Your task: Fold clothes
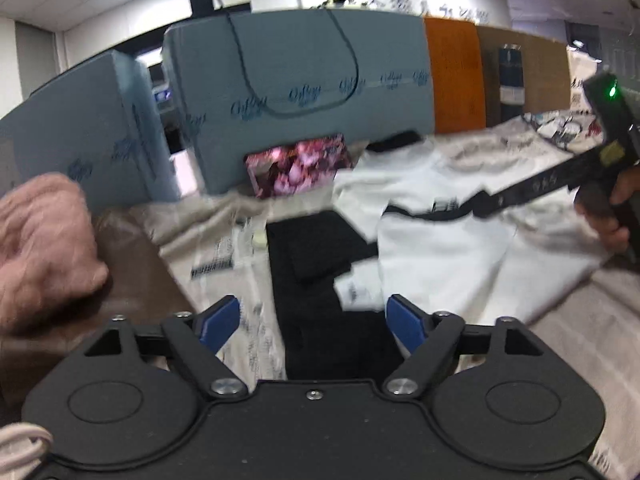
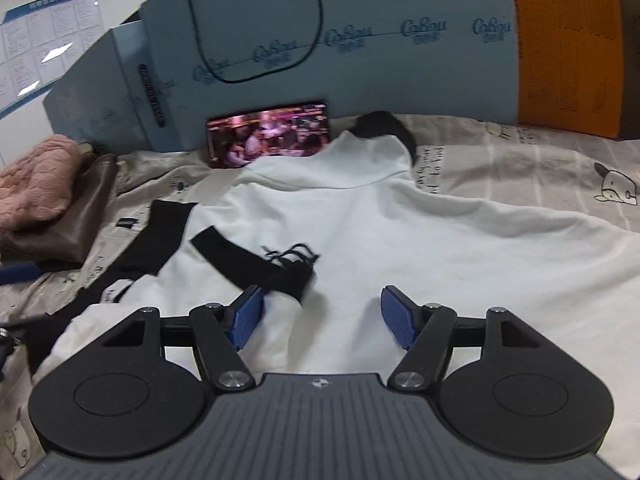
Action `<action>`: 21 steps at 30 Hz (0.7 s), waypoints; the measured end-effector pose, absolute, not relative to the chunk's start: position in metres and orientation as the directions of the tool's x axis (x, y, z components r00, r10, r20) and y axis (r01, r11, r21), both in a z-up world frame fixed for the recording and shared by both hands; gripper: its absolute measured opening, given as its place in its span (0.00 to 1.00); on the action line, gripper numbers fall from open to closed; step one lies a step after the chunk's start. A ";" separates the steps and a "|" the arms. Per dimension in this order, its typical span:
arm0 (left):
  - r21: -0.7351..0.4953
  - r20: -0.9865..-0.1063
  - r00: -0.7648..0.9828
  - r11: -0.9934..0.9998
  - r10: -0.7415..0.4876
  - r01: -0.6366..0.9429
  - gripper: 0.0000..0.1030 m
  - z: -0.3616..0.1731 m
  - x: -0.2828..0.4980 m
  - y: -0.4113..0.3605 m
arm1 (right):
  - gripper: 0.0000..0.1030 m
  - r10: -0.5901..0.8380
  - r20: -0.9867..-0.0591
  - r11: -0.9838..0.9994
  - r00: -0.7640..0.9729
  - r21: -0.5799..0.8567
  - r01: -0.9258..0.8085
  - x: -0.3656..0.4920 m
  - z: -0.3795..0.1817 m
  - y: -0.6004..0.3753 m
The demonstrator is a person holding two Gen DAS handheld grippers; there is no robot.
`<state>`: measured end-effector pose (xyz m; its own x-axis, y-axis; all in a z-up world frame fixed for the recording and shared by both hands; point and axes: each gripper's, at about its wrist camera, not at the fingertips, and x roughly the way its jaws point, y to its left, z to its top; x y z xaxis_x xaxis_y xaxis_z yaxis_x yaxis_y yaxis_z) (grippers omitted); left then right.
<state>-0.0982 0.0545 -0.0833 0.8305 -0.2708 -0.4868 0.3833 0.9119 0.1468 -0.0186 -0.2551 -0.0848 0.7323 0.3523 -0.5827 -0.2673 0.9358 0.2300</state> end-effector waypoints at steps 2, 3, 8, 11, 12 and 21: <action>0.132 -0.474 0.825 0.903 -0.306 0.410 0.80 -0.076 -0.087 0.050 | 0.61 0.375 -0.561 0.926 0.738 0.262 -0.271 -0.014 -0.078 -0.265; 0.132 -0.470 0.822 0.896 -0.321 0.425 0.80 -0.074 -0.080 0.045 | 0.62 0.374 -0.542 0.925 0.753 0.272 -0.264 -0.010 -0.072 -0.271; 0.162 -0.462 0.810 0.863 -0.362 0.478 0.80 -0.068 -0.040 0.020 | 0.66 0.367 -0.489 0.915 0.791 0.345 -0.210 0.030 -0.056 -0.292; 0.104 -0.488 0.782 0.864 -0.388 0.493 0.80 -0.068 -0.012 0.011 | 0.66 0.368 -0.486 0.905 0.793 0.382 -0.186 0.057 -0.058 -0.296; 0.055 -0.495 0.764 0.863 -0.413 0.503 0.80 -0.067 -0.004 0.012 | 0.66 0.369 -0.485 0.902 0.793 0.393 -0.179 0.067 -0.059 -0.297; -0.483 -0.491 0.468 0.676 -0.735 0.556 0.80 -0.080 0.047 -0.001 | 0.55 0.438 -0.525 0.846 0.729 0.515 -0.138 0.139 -0.088 -0.292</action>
<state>0.0471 -0.0013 -0.0801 0.4675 -0.7353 -0.4907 0.5564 0.6761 -0.4830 0.1387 -0.2921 -0.0876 0.7293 0.4384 -0.5253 -0.1376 0.8461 0.5150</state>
